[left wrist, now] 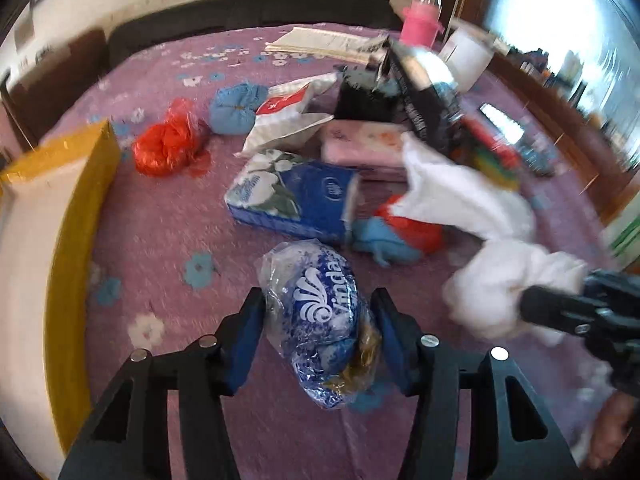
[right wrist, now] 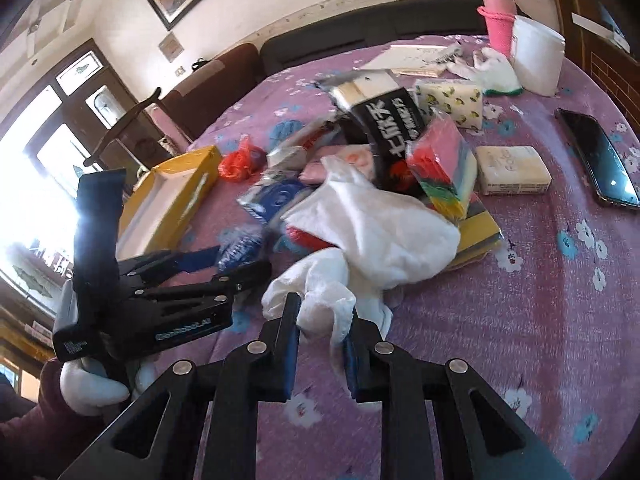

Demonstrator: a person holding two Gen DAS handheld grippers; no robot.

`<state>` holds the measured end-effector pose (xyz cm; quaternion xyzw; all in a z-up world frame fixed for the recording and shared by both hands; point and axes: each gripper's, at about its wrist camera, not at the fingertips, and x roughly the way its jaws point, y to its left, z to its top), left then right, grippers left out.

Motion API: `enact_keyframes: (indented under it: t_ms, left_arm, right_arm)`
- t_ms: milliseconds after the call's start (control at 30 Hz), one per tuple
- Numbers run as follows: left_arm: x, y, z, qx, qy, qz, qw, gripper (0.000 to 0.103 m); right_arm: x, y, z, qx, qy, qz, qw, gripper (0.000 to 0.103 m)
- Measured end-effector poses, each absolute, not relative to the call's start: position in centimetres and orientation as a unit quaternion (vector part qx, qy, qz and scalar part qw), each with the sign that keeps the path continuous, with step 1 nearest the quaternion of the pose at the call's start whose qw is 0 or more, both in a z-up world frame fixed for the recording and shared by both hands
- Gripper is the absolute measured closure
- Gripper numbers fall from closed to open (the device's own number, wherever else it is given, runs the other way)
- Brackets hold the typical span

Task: Organize soft objects
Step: 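Carry both items to the yellow tray and open both grippers to drop them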

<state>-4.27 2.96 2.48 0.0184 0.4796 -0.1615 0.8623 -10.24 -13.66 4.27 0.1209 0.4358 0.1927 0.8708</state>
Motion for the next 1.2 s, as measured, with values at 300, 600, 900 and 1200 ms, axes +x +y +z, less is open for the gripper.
enact_keyframes:
  t_ms: [300,600,900,1200]
  left_arm:
    - [-8.4,10.0,9.2,-0.071,0.412,-0.188,0.889,0.05]
    - [-3.3,21.6,11.8,-0.14,0.402,-0.115,0.897,0.049]
    - [6.4,29.0,6.3,-0.229,0.445,-0.076,0.862,0.047]
    - [6.5,33.7,5.8,-0.286,0.424,-0.059,0.857,0.027]
  right_arm:
    - [-12.0,-10.5,7.5,0.158,0.408,0.278,0.855,0.082]
    - [-6.6,-1.4,11.5,0.159,0.394,0.353,0.833,0.082]
    - [3.4,10.6,10.2,0.103,0.419,0.34,0.836,0.082]
    - [9.3,14.1,7.1,0.081,0.439,0.295,0.845,0.052]
